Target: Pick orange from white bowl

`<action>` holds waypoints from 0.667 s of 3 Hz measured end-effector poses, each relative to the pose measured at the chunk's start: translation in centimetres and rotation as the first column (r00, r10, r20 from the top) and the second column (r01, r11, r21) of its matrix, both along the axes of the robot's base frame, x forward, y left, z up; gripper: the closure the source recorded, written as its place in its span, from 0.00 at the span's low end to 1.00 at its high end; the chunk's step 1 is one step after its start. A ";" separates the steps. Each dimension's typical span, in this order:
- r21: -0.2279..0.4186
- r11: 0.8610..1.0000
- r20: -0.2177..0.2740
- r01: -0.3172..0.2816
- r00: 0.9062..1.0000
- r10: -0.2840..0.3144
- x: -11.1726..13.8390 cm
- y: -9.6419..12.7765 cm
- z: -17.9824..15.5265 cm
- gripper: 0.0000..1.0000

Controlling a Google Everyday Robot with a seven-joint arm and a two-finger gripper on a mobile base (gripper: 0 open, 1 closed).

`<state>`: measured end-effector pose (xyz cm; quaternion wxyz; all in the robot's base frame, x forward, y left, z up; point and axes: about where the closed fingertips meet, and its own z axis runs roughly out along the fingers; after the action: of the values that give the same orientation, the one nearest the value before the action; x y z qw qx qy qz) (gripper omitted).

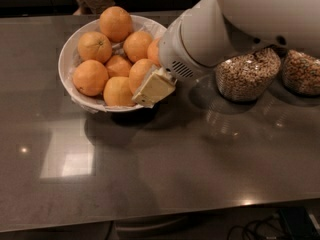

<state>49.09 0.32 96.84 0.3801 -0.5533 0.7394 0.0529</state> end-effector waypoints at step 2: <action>0.044 0.999 -0.069 -0.007 0.998 0.010 2.0 1.6 -1.9 0.35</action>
Offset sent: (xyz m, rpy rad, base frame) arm 0.0295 0.0164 -0.0374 0.0920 0.1463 -0.0120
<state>51.08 1.93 94.94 0.3663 -0.5457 0.7483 0.0897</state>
